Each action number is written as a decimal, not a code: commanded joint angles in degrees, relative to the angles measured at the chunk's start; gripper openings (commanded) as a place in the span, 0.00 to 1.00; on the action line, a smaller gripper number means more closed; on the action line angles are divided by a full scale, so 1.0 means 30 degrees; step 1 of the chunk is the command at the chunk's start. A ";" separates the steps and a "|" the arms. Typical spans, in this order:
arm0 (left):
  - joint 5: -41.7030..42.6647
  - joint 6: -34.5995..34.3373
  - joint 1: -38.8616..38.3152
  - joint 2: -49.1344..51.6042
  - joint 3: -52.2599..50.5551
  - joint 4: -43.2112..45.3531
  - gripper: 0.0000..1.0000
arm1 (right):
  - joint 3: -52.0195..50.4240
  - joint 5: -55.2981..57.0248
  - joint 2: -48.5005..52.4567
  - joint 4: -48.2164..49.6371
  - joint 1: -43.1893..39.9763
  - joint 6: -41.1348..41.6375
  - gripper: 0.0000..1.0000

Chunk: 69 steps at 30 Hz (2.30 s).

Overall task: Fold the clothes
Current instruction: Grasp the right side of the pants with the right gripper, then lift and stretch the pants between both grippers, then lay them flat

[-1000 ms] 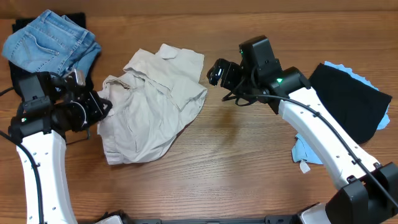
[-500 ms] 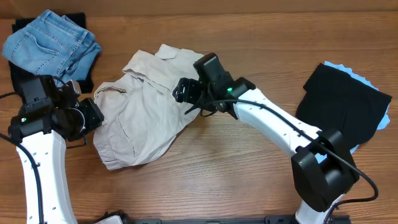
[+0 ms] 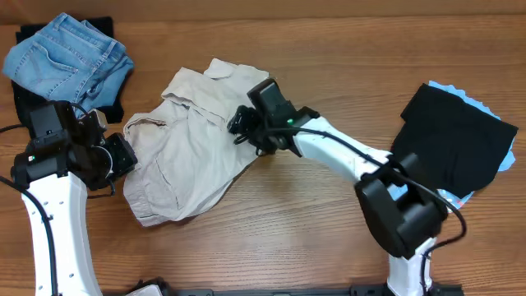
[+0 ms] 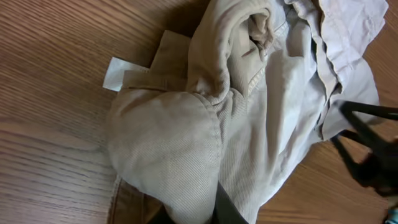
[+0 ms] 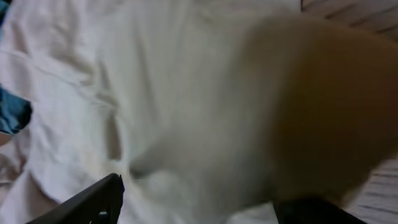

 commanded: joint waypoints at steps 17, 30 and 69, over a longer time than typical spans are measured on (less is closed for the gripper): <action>-0.0168 0.0634 -0.0058 -0.0328 0.0299 0.0124 0.04 | 0.1231 0.1209 -0.3067 -0.2827 -0.1501 -0.1712 0.04; 0.3927 0.3169 -0.0204 -0.1515 0.2412 -0.0772 0.04 | 0.1260 0.1071 -0.9697 -0.8561 -0.6171 -0.4648 0.05; -0.5428 -0.0211 -0.4146 0.6448 1.1963 -0.1807 0.20 | 0.1282 0.2098 -0.8007 -0.4146 -0.5610 -0.6178 0.27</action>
